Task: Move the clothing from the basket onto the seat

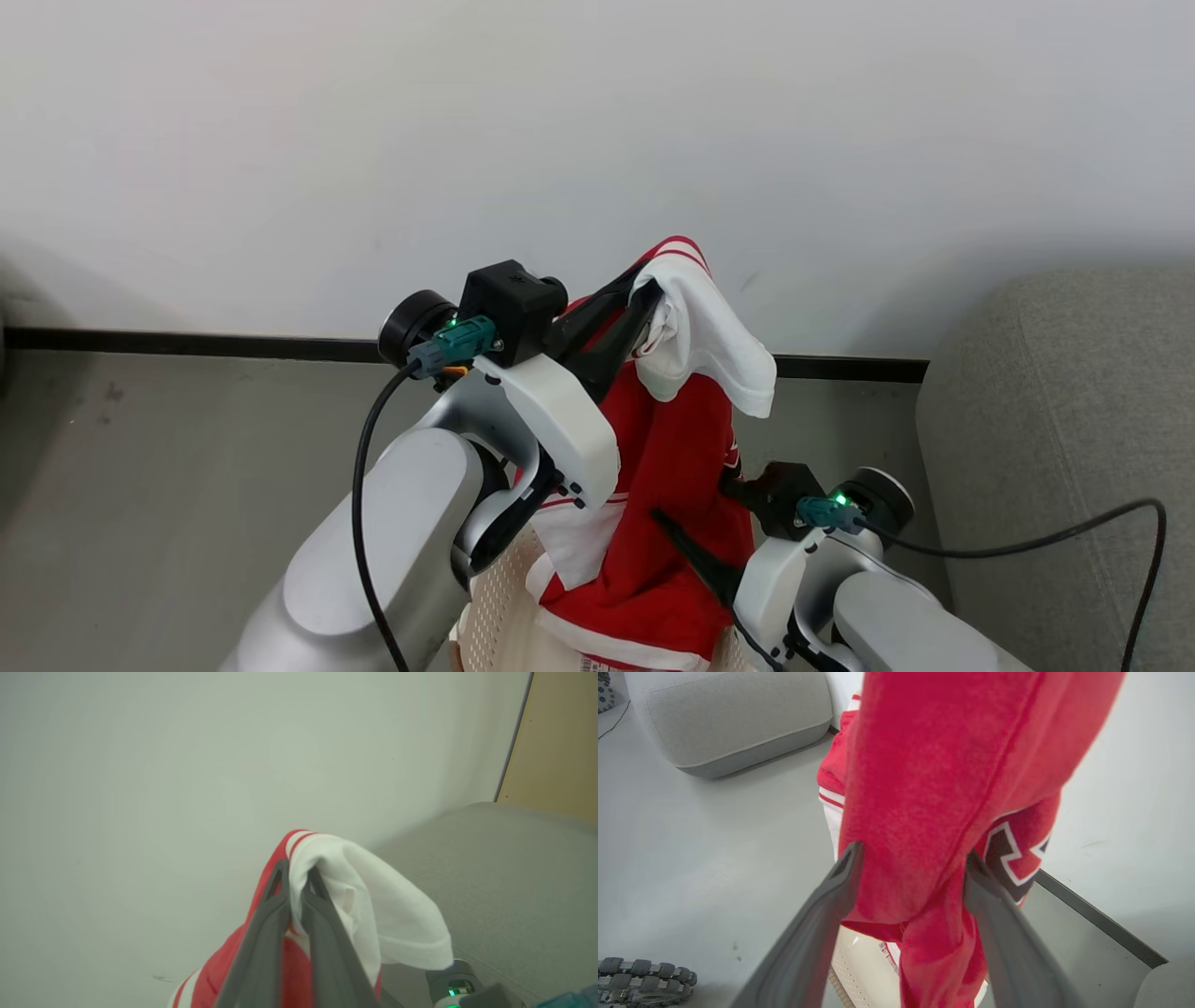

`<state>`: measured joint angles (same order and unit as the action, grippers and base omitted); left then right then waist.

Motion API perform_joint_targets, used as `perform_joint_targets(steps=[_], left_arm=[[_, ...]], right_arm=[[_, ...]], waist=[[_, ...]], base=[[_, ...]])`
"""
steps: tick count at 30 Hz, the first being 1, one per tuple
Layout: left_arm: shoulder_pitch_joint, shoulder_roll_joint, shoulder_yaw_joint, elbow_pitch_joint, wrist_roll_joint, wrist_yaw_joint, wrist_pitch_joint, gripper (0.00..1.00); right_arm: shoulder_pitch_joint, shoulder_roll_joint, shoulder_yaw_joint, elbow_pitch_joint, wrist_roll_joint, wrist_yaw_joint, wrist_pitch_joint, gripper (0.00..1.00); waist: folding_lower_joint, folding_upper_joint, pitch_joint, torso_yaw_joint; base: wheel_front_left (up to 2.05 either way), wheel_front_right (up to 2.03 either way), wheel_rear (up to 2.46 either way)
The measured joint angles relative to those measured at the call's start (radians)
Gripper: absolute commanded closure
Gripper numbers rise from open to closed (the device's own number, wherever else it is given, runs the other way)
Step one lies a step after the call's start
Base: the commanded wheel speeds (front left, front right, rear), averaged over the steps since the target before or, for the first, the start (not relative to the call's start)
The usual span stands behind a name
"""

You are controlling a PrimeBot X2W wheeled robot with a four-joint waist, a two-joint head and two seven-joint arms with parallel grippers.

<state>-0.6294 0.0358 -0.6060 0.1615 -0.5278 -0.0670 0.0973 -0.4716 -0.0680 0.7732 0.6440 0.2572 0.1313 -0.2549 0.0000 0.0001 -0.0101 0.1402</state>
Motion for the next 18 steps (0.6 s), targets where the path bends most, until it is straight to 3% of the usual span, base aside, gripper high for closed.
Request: perform_joint_targets(steps=[1,2,3,4,13,18], left_arm=[[0.0,0.0,-0.002,-0.001,0.0,0.003,0.002,1.0],[0.0,0.0,-0.003,-0.003,-0.002,0.003,0.004,1.0],[0.0,0.0,-0.004,-0.004,-0.003,0.006,0.004,1.0],[0.0,0.0,-0.004,-0.005,-0.006,0.009,0.005,1.0],[0.0,0.0,0.014,0.002,-0.012,0.038,0.007,1.0],[0.009,0.003,0.036,0.034,-0.023,0.057,0.003,1.0]], right_arm=[[-0.009,0.0,0.005,0.003,0.006,0.0,0.0,0.52],[-0.018,0.0,0.011,0.003,0.009,0.0,0.0,0.64],[-0.027,0.0,0.014,0.0,0.011,0.0,0.0,0.85],[-0.033,0.0,0.014,-0.004,0.013,0.0,0.0,1.0],[-0.05,-0.005,0.034,-0.021,0.054,0.0,0.0,1.0],[-0.048,-0.052,0.012,-0.046,0.074,0.0,0.0,1.0]], waist=[[0.0,0.0,0.001,0.002],[0.0,0.0,0.001,0.005],[0.0,0.0,0.002,0.007],[0.0,0.0,0.003,0.008],[0.0,0.0,0.013,0.003],[0.0,0.0,0.015,-0.013]], base=[[0.0,0.0,0.0],[0.0,0.0,0.0],[0.0,0.0,0.0],[0.0,0.0,0.0],[0.0,0.0,0.0],[0.0,0.0,0.0]])
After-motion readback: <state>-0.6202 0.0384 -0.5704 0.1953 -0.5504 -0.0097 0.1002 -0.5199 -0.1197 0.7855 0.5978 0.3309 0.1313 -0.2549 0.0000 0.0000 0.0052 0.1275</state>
